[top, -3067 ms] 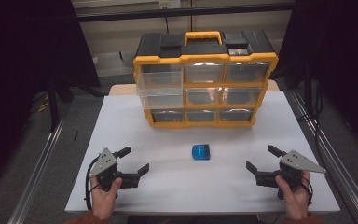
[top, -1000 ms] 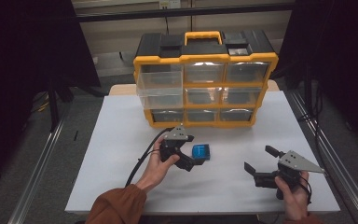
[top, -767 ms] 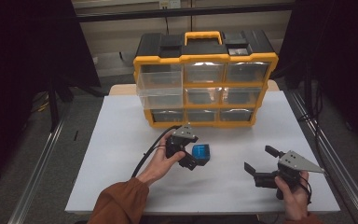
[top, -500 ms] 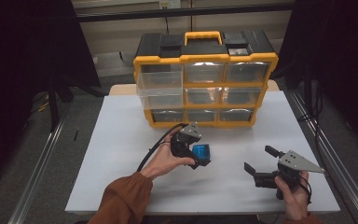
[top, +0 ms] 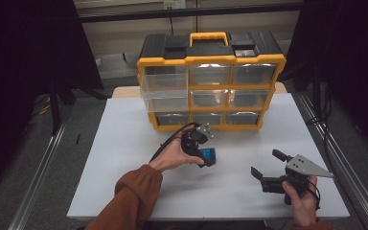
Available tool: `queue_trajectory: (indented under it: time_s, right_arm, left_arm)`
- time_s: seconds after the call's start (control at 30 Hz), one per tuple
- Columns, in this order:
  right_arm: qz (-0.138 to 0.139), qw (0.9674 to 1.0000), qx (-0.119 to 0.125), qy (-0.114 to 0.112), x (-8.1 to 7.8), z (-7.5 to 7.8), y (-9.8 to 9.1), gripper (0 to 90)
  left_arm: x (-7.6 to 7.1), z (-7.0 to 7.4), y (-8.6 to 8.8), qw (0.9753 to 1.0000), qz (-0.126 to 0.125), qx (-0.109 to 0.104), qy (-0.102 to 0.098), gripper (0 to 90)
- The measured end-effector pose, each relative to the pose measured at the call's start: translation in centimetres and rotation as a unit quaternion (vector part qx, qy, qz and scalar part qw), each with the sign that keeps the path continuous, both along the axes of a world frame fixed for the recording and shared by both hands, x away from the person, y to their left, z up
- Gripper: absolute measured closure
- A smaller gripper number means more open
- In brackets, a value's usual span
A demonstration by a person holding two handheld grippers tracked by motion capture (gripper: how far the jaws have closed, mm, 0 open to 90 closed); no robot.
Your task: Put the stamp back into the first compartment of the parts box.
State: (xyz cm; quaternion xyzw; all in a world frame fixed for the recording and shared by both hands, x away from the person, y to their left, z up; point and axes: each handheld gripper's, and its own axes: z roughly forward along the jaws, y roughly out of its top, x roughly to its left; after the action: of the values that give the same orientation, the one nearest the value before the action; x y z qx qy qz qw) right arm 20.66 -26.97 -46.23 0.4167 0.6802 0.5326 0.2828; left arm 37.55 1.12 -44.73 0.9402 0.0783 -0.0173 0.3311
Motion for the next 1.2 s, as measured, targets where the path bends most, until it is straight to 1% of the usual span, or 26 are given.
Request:
queue_trajectory:
  time_s: [0.07,0.17,0.2,0.23,0.27,0.3,0.33,0.37,0.4,0.43,0.47,0.5,0.57,0.6,0.63,0.67,0.8,0.83,0.9,0.93,1.0,1.07,1.1,1.13,1.17,1.2]
  right_arm:
    - [0.000,1.0000,0.001,0.000,0.0,0.0,0.0,0.3]
    - [0.000,1.0000,0.001,0.001,0.0,0.0,0.0,0.3]
    - [0.001,1.0000,0.000,0.000,0.0,0.0,0.0,0.3]
    - [0.002,1.0000,0.001,0.001,0.0,0.0,0.0,0.3]
    - [0.000,1.0000,0.000,0.001,0.0,0.0,0.0,0.3]
    - [0.001,1.0000,0.000,0.002,0.0,-0.1,0.0,0.3]
    - [0.000,1.0000,0.001,0.001,0.1,-0.1,0.0,0.3]
    - [0.000,1.0000,0.001,0.001,0.1,-0.1,0.0,0.3]
    - [0.001,1.0000,0.000,0.002,0.1,-0.1,0.0,0.3]
    - [0.001,1.0000,0.000,0.001,0.0,-0.1,0.0,0.3]
    - [0.001,1.0000,0.000,0.002,0.0,-0.1,0.0,0.3]
    - [0.001,1.0000,0.000,0.002,0.0,-0.1,0.0,0.3]
    - [0.001,1.0000,-0.001,0.001,0.1,-0.1,0.0,0.3]
    - [0.002,1.0000,-0.002,0.002,0.1,-0.1,0.0,0.3]
    - [0.004,1.0000,-0.003,0.002,0.1,-0.1,0.0,0.3]
    - [0.004,1.0000,-0.003,0.002,0.1,-0.1,0.0,0.3]
    - [0.004,1.0000,-0.002,0.005,0.1,-0.1,0.1,0.4]
    - [0.004,1.0000,-0.003,0.004,0.1,-0.1,0.1,0.4]
    - [0.004,1.0000,-0.003,0.003,0.1,-0.1,0.1,0.4]
    - [0.003,1.0000,-0.002,0.004,0.1,-0.1,0.1,0.4]
    - [0.003,1.0000,-0.004,0.003,0.0,-0.1,0.1,0.4]
    - [0.002,1.0000,-0.003,0.002,0.1,-0.1,0.0,0.4]
    - [0.002,1.0000,-0.003,0.002,0.1,-0.1,0.0,0.4]
    - [0.000,1.0000,-0.003,0.002,0.1,-0.1,0.0,0.4]
    - [0.000,1.0000,-0.002,0.002,0.1,-0.1,0.0,0.4]
    - [0.001,1.0000,-0.003,0.002,0.1,-0.1,0.0,0.5]
  left_arm:
    - [0.3,-0.4,-0.2,0.9993,-0.014,0.036,0.003,8.0]
    - [0.6,-0.8,-0.4,0.9993,-0.010,0.036,0.001,6.7]
    - [0.8,-1.1,-0.4,0.9988,-0.008,0.049,0.000,5.5]
    - [0.8,-1.3,-0.5,0.9986,-0.014,0.051,0.007,6.1]
    - [0.8,-1.5,-0.7,0.9982,-0.016,0.057,-0.001,7.2]
    - [1.0,-1.5,-0.7,0.9972,-0.017,0.073,-0.010,7.7]
    - [0.8,-1.7,-0.9,0.9984,-0.012,0.054,0.011,8.7]
    - [0.8,-1.7,-0.9,0.9984,-0.012,0.054,0.011,10.6]
    - [0.9,-1.6,-1.0,0.9977,-0.019,0.065,0.005,12.5]
    - [1.1,-1.6,-1.3,0.9966,-0.028,0.077,-0.010,15.6]
    - [1.1,-1.4,-1.3,0.9953,-0.035,0.090,-0.004,18.1]
    - [1.1,-1.4,-1.3,0.9953,-0.035,0.090,-0.004,19.7]
    - [0.9,-1.8,-1.5,0.9963,-0.036,0.078,0.000,21.8]
    - [0.9,-1.8,-1.6,0.9950,-0.042,0.091,-0.005,25.0]
    - [0.9,-1.8,-1.6,0.9948,-0.046,0.089,-0.014,25.1]
    - [0.9,-1.8,-1.6,0.9948,-0.048,0.088,-0.014,26.2]
    - [0.7,-1.8,-1.6,0.9951,-0.042,0.088,-0.017,28.8]
    - [0.5,-1.9,-1.7,0.9964,-0.028,0.079,-0.012,28.8]
    - [0.5,-1.8,-1.7,0.9962,-0.032,0.080,-0.014,35.0]
    - [0.5,-1.7,-1.6,0.9953,-0.038,0.088,-0.019,35.0]
    - [0.2,-1.8,-1.7,0.9970,-0.023,0.073,-0.010,39.9]
    - [0.4,-1.6,-1.6,0.9950,-0.039,0.090,-0.019,41.2]
    - [0.4,-1.6,-1.7,0.9954,-0.033,0.088,-0.016,41.2]
    - [0.5,-1.6,-1.6,0.9952,-0.038,0.088,-0.017,41.2]
    - [0.3,-1.7,-1.7,0.9964,-0.026,0.080,-0.012,41.3]
    - [0.5,-1.5,-1.6,0.9951,-0.030,0.093,-0.012,41.3]
